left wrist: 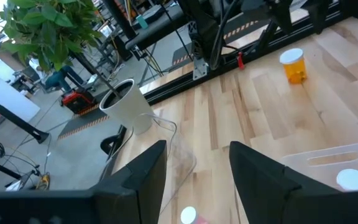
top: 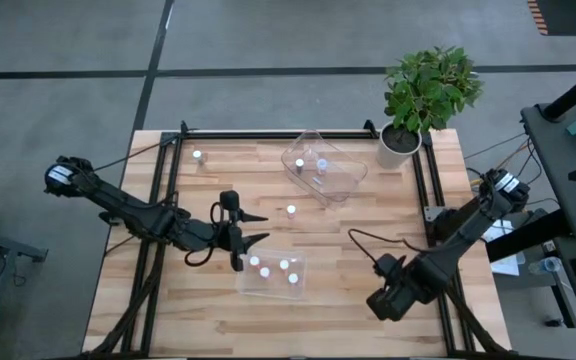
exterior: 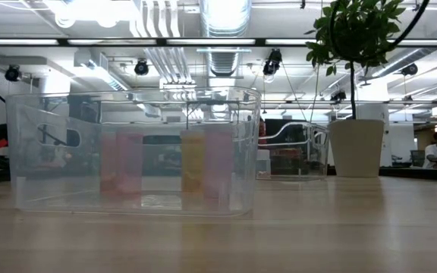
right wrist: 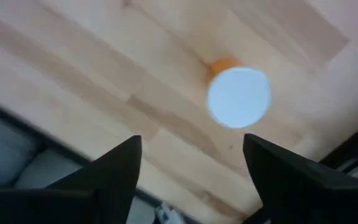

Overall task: Pick and place medicine bottles into bin by pill shape (circle, oval)
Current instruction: Put the orange capsule bottle into the top transparent bin

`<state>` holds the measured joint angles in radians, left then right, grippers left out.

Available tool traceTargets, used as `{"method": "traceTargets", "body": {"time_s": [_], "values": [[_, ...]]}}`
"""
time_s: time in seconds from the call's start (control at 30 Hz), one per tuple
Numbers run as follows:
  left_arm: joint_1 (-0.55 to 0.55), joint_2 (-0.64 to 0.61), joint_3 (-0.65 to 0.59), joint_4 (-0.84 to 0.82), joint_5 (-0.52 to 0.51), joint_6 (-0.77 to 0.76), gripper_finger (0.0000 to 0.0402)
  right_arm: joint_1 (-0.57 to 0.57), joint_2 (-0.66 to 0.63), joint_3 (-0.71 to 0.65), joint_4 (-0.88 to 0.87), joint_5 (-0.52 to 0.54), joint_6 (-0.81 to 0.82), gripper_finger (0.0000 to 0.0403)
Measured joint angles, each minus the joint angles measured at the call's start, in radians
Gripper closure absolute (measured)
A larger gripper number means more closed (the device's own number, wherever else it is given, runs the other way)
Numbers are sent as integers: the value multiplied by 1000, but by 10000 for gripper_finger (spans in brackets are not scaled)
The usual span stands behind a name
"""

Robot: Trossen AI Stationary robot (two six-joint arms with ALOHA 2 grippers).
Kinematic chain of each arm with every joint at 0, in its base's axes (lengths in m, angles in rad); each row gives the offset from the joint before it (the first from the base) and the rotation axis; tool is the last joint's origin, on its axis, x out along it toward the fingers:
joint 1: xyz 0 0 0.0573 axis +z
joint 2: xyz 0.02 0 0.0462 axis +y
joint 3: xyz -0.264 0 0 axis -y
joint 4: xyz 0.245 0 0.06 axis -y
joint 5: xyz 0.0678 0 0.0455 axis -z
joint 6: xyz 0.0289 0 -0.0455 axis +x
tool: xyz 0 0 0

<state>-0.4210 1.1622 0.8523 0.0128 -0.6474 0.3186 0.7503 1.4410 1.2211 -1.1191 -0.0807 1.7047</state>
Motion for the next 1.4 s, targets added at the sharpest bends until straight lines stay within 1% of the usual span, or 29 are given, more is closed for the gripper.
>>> {"method": "traceTargets", "body": {"time_s": [0.17, 0.3, 0.5, 0.73, 0.83, 1.0, 1.27, 1.4], "values": [[-1, 0, 0, 3, 0, -1, 242, 31, -3, -35, -5, 28, 82, 93], [-1, 0, 0, 3, 0, -1, 242, 28, -5, -81, -5, 31, 109, 82], [-1, 0, 0, 3, 0, 1, 242, 28, -5, -167, 37, 32, 110, 84], [-1, 0, 0, 3, 0, 2, 242, 28, -5, -242, 181, 29, 110, 96], [-1, 0, 0, 3, 0, 2, 242, 28, -5, -264, 204, 29, 111, 100], [-1, 0, 0, 3, 0, 2, 242, 28, -5, -279, 210, 29, 121, 121], [-1, 0, 0, 3, -1, 3, 242, 28, -5, -279, 213, 29, 121, 196], [-1, 0, 0, -3, -1, 5, 242, 26, -13, -279, 212, 28, 121, 207]]}}
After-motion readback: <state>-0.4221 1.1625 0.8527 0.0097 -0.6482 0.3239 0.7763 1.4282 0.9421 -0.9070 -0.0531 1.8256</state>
